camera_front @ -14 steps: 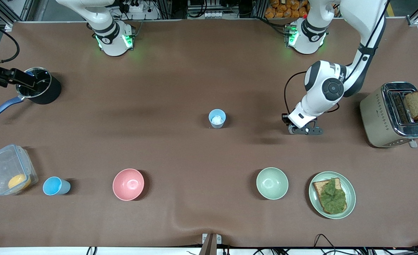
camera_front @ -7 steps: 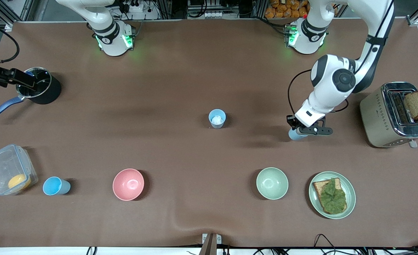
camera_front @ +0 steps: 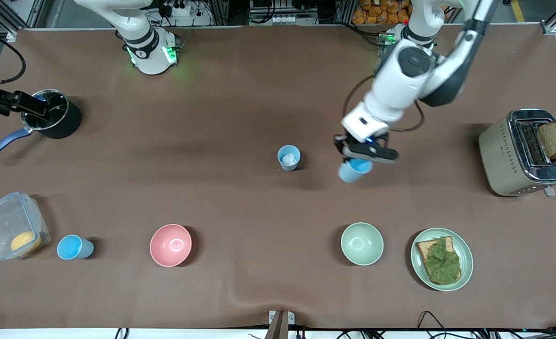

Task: Stack blue cups with both arms
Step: 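Carry the held cup with the left gripper above the placed cup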

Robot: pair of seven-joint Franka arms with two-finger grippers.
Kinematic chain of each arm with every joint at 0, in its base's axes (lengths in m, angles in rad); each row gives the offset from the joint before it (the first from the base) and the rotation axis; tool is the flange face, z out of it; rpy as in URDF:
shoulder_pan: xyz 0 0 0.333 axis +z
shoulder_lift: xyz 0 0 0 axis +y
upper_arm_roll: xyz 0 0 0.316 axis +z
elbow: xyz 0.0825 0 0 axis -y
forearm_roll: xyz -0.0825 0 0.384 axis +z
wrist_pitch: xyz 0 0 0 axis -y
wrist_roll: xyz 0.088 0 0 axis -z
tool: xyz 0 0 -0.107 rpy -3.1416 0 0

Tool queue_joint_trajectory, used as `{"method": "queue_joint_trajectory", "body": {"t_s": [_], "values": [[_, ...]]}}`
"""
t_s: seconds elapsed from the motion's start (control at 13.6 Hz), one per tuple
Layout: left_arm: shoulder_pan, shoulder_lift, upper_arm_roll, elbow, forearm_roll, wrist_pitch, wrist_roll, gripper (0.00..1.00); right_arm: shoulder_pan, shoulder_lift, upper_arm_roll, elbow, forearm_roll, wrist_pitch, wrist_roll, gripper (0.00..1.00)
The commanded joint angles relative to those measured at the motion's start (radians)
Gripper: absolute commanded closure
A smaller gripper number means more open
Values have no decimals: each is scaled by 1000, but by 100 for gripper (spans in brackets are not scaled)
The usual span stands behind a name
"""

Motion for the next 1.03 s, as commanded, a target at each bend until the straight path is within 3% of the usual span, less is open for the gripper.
{"method": "queue_joint_trajectory", "body": {"t_s": [0.0,0.29,0.51,0.95], "values": [[-76,55,3,78,9,-36,-68,100,-22,9,14,15,-1,-11,-6,0],[-197,179,4,196,107,-77,-240,100,-30,9,14,15,-1,-13,-8,0],[-239,242,9,220,122,-79,-296,100,-32,9,14,14,1,-13,-9,0],[-273,279,15,238,118,-79,-348,100,-42,9,14,12,1,-13,-11,0]]}}
